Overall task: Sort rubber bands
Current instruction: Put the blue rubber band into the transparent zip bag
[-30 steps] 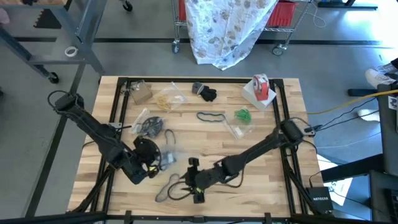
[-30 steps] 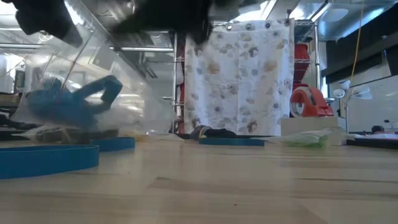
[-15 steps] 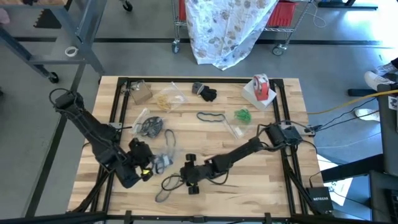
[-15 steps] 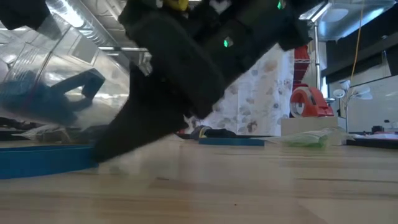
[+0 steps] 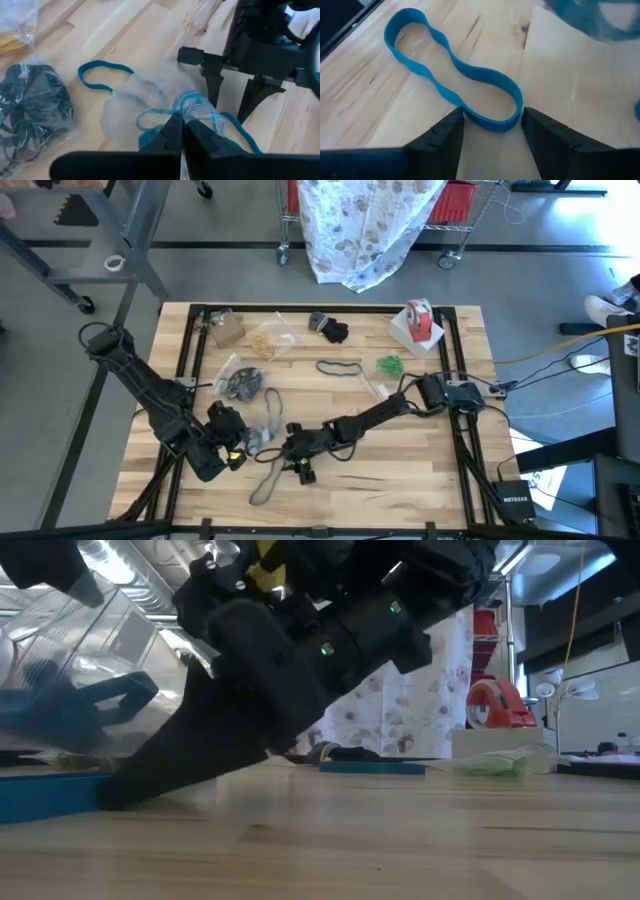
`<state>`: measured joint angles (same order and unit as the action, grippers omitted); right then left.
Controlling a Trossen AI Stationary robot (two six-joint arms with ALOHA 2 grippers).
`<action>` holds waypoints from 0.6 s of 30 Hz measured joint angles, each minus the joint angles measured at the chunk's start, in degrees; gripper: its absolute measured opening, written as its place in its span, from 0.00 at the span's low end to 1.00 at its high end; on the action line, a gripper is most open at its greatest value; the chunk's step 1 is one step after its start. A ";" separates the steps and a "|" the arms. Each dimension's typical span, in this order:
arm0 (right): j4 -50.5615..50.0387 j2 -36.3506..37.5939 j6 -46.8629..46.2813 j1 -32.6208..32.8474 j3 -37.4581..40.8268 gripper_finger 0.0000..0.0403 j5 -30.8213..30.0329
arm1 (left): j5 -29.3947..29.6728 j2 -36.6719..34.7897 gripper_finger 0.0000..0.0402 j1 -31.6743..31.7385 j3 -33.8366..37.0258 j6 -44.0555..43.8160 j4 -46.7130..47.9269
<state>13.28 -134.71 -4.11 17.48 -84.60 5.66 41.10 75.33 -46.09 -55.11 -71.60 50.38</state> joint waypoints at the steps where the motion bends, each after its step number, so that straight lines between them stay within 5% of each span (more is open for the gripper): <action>1: 0.84 -0.22 0.58 0.02 0.00 0.49 -0.07 | 0.03 0.00 0.00 0.03 0.00 0.01 -0.04; 13: 3.51 -0.53 13.16 -0.82 0.09 0.49 -1.52 | 0.39 0.04 0.00 0.04 0.00 1.62 -2.18; 18: 4.29 -1.22 12.85 -0.84 0.04 0.35 -2.57 | 0.39 0.04 0.00 0.00 0.00 4.58 -4.64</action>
<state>17.57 -135.93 8.74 16.64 -84.55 3.09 41.49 75.37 -46.09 -55.11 -67.02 45.73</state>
